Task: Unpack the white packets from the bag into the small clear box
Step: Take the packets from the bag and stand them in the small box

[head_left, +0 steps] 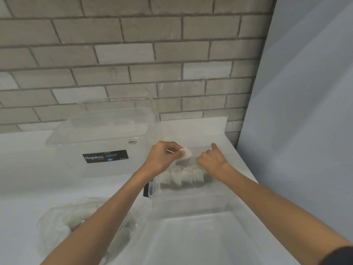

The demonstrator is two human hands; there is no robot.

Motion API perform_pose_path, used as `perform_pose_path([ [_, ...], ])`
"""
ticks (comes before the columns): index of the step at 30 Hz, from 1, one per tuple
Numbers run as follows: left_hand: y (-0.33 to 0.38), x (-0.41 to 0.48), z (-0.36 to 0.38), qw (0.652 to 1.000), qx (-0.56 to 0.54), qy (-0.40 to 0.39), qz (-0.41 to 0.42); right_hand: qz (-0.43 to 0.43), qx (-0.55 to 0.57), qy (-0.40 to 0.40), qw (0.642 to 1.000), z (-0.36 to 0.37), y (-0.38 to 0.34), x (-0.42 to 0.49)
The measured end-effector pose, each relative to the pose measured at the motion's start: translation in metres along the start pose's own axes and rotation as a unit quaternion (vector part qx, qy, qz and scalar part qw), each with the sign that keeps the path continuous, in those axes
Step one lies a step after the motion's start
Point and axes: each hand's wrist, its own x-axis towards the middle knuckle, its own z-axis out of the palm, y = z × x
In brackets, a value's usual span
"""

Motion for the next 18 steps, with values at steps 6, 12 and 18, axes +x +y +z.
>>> perform_pose_path([
  [6, -0.002, 0.003, 0.006, 0.999, 0.013, -0.03, 0.017, 0.017, 0.054, 0.014, 0.998, -0.01, 0.01, 0.0],
  [12, -0.001, 0.012, 0.025, 0.999, 0.02, -0.049, -0.003, 0.025, 0.422, 0.022, 0.906, -0.038, 0.045, -0.013],
  [18, 0.004, 0.017, 0.048, 0.999, 0.025, -0.038, -0.025, -0.002, 0.469, -0.03, 0.883, -0.051, 0.041, -0.027],
])
